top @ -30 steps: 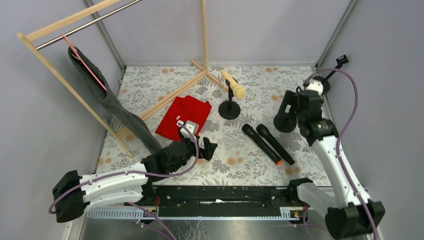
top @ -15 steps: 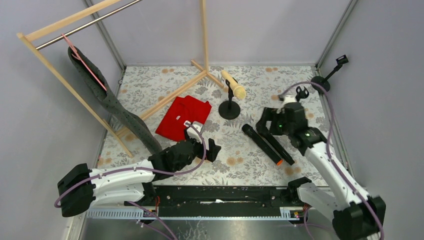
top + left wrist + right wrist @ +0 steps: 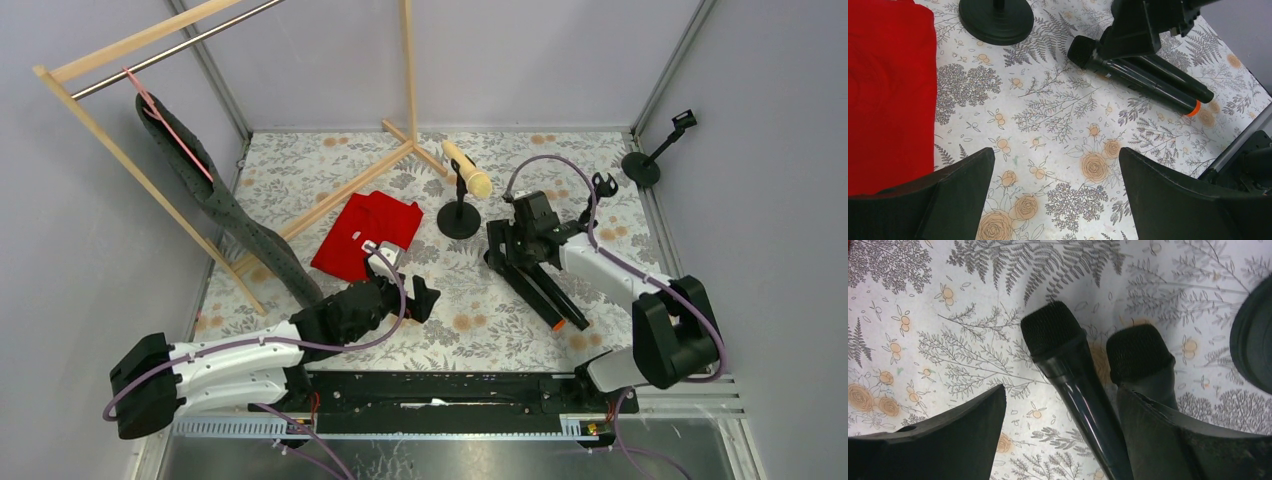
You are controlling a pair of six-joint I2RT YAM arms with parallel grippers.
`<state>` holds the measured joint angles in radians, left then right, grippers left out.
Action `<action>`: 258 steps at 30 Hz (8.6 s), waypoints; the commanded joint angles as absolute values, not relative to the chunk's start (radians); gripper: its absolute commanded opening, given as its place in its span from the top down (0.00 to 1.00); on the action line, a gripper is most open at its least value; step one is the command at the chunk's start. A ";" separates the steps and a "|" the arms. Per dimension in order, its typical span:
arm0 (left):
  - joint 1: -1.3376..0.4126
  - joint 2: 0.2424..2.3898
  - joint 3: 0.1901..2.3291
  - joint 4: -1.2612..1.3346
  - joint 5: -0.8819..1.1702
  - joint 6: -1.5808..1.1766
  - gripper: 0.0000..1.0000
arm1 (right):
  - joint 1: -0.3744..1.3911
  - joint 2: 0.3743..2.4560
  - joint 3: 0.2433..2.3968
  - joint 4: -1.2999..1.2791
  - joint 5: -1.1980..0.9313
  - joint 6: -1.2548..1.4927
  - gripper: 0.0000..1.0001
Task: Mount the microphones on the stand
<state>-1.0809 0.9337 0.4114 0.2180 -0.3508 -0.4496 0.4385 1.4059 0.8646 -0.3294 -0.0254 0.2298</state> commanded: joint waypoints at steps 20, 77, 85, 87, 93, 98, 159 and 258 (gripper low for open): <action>-1.078 0.890 0.430 0.206 -0.385 -0.468 0.01 | 0.469 1.640 0.945 -0.381 -0.063 0.143 0.35; -1.082 0.883 0.342 0.512 -0.322 -0.382 0.01 | 0.536 0.956 1.077 -0.517 0.143 0.248 1.00; -1.219 1.269 0.469 0.887 -0.289 -0.215 0.01 | 0.536 0.737 1.250 -0.514 0.237 0.251 1.00; -1.242 1.382 0.520 1.007 -0.281 -0.169 0.01 | 0.536 0.704 1.299 -0.523 0.284 0.254 1.00; -1.251 1.687 0.724 1.246 -0.170 -0.066 0.01 | 0.536 0.640 1.451 -0.545 0.383 0.221 1.00; -1.246 1.887 0.954 1.298 -0.148 0.024 0.01 | 0.536 0.611 1.513 -0.574 0.376 0.217 1.00; -1.009 2.698 2.258 0.951 0.175 -0.120 0.81 | 0.537 0.538 1.439 -0.660 0.297 0.211 0.99; -1.016 1.342 0.372 1.312 0.103 -0.261 1.00 | 0.568 0.954 0.807 1.110 -0.744 0.724 1.00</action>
